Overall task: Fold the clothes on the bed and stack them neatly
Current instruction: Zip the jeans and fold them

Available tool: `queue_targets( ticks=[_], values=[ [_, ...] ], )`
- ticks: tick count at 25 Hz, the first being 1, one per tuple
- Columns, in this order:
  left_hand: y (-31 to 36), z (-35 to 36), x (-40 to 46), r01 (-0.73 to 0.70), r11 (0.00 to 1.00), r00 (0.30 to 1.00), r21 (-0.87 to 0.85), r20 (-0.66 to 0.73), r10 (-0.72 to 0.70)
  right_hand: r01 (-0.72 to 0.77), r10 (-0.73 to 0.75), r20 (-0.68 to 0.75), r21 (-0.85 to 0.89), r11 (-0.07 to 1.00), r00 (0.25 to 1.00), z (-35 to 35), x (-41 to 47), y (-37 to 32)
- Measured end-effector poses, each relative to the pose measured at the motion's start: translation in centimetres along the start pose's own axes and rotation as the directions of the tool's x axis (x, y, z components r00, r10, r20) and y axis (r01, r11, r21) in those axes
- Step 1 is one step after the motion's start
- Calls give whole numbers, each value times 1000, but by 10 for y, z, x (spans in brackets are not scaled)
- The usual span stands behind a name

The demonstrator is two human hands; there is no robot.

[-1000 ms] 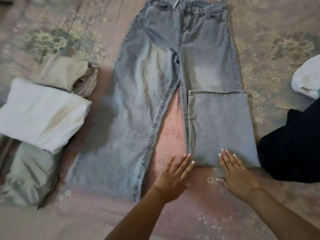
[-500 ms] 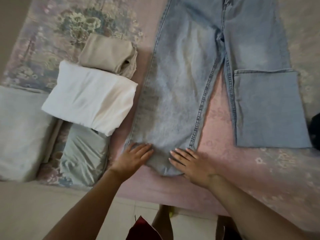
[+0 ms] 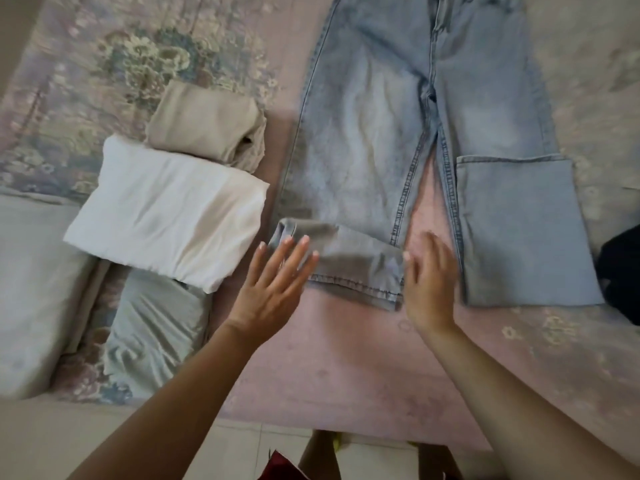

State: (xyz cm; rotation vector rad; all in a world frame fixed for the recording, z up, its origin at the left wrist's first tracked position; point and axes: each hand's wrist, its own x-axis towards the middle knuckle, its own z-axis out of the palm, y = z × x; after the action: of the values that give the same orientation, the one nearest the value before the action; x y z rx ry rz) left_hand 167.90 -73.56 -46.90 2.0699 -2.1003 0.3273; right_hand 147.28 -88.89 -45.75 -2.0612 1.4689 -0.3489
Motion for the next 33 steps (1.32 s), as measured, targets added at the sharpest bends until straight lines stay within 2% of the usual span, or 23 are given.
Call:
queue_targets(
  ticks=[1,2,3,4,8,10,11,12,14,17,19,22,24,26,29,31,33],
  values=[
    [-1,4,-2,-54,998,992,16,119,52,191,-184,88,-83,978,979,6,-6,0],
    [-4,8,0,-79,997,966,18,250,72,354,-318,221,-152,923,922,11,-13,2],
    [-6,12,4,-78,997,930,16,362,67,463,-377,351,-205,862,857,17,-19,5],
    [-8,16,10,-62,998,901,20,431,47,502,-367,443,-239,831,818,21,-22,9],
    [-19,34,42,-15,1000,855,21,519,2,415,-242,518,-249,875,821,32,3,25],
    [-27,43,50,-27,999,839,-45,542,47,386,-227,576,-169,907,785,31,22,34],
    [-31,44,53,17,994,828,-111,558,48,375,-226,612,-126,918,758,28,30,38],
    [-33,44,55,78,982,810,-174,585,39,386,-240,642,-95,917,728,26,34,43],
    [-36,45,58,113,975,778,-190,627,32,455,-271,684,-100,885,677,22,40,53],
    [-37,43,64,-9,996,767,-90,638,64,548,-325,653,-167,820,685,26,43,61],
    [-36,34,65,-166,986,817,-22,557,150,577,-376,602,-177,797,704,27,37,62],
    [-28,5,51,-337,938,897,79,328,295,650,-480,554,-153,744,681,8,3,58],
    [-15,-23,31,-402,915,898,44,213,384,702,-555,526,-119,702,644,-14,-32,50],
    [-3,-57,1,-439,897,858,-55,271,436,717,-577,570,-31,696,585,-33,-68,36],
    [21,-105,-58,-438,883,709,-166,540,454,660,-521,721,117,742,457,-55,-122,18],
    [35,-130,-86,-310,931,662,-194,659,358,675,-528,747,147,723,404,-60,-157,11],
    [48,-146,-101,-224,953,656,-204,691,303,676,-528,749,148,722,400,-60,-183,13]
  ],
)
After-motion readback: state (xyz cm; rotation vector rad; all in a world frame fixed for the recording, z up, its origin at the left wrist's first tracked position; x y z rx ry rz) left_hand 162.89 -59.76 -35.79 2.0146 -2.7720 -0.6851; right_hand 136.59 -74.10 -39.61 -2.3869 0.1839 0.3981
